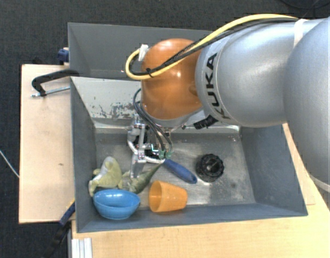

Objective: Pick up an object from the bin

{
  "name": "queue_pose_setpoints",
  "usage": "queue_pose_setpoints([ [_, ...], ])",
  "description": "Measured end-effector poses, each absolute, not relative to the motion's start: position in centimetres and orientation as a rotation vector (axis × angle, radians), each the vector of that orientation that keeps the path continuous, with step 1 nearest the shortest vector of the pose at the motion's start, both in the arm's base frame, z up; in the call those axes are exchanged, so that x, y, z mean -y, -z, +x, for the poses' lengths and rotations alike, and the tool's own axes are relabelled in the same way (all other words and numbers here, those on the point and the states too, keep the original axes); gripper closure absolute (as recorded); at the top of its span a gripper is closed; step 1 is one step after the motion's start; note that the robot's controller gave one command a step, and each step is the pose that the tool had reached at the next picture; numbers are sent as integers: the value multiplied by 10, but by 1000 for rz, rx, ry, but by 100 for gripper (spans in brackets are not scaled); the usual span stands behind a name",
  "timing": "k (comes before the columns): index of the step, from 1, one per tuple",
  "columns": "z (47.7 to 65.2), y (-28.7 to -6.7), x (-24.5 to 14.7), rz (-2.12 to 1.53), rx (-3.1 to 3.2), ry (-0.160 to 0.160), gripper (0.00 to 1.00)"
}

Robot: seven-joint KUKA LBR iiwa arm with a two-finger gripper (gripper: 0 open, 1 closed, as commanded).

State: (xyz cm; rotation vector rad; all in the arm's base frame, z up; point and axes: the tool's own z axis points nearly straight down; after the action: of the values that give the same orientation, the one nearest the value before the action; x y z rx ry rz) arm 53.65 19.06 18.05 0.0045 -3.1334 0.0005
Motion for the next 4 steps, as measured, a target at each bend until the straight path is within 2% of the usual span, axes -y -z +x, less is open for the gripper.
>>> queue_pose_setpoints([
  [1, 525, -74, -234, 691, 3074, 6, 0],
  [2, 520, -102, -232, 860, 3031, 4, 0],
  [3, 532, -108, -234, 1168, 2925, 3, 0],
  [4, 526, -72, -234, 1555, 2733, 2, 0],
])
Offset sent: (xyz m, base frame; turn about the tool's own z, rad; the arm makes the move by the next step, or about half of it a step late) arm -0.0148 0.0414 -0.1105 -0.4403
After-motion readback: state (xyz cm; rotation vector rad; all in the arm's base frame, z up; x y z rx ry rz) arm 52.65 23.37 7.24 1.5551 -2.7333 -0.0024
